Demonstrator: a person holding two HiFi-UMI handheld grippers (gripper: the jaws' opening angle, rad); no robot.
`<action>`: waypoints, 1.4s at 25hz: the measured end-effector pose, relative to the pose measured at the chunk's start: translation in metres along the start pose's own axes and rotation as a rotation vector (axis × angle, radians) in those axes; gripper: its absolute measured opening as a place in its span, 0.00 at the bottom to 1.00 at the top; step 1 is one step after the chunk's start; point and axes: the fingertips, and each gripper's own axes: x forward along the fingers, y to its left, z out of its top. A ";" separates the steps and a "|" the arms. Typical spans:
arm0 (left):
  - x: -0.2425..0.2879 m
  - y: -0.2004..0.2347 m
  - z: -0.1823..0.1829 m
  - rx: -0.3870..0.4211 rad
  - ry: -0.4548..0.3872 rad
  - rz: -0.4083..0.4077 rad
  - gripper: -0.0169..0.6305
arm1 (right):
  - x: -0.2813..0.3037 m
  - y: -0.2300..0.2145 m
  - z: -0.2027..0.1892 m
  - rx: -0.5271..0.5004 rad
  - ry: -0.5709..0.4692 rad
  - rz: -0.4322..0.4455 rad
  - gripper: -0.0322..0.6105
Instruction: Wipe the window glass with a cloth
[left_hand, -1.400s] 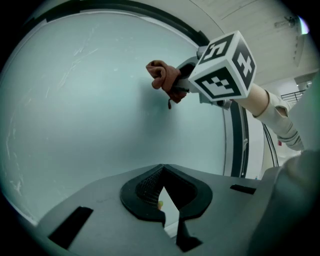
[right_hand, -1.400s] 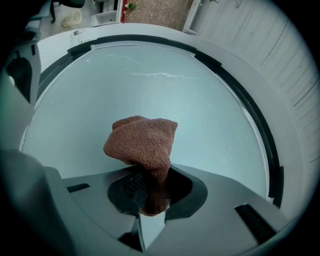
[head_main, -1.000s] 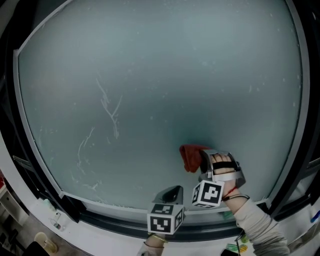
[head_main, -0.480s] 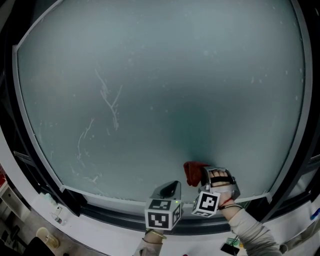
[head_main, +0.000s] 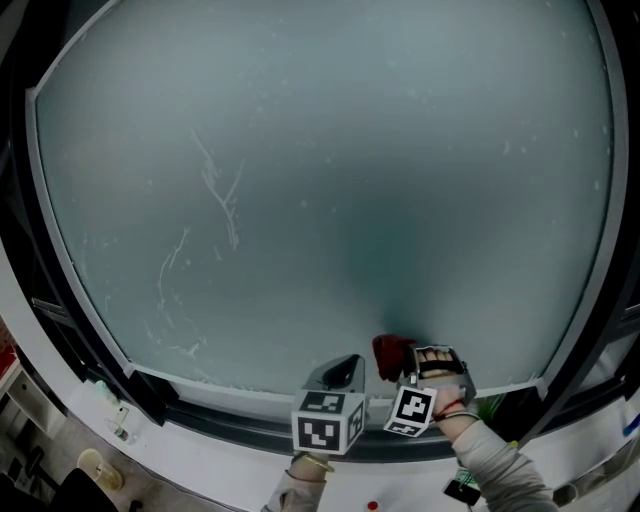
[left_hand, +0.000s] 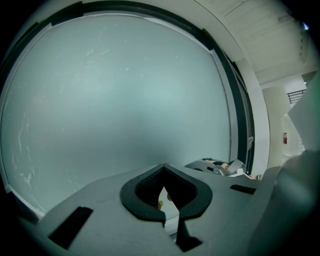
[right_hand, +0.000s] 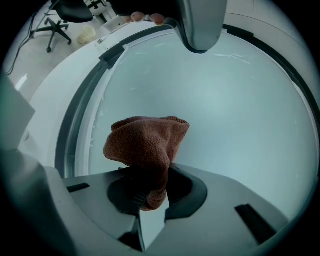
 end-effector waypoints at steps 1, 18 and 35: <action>0.000 0.000 0.000 0.001 0.000 0.001 0.03 | 0.000 0.000 0.001 0.000 -0.002 -0.001 0.12; 0.012 -0.004 0.017 0.022 -0.026 -0.015 0.03 | -0.056 -0.111 0.004 -0.009 -0.086 -0.180 0.12; 0.035 -0.025 0.012 0.037 -0.002 -0.087 0.03 | -0.134 -0.369 -0.052 -0.112 0.052 -0.623 0.12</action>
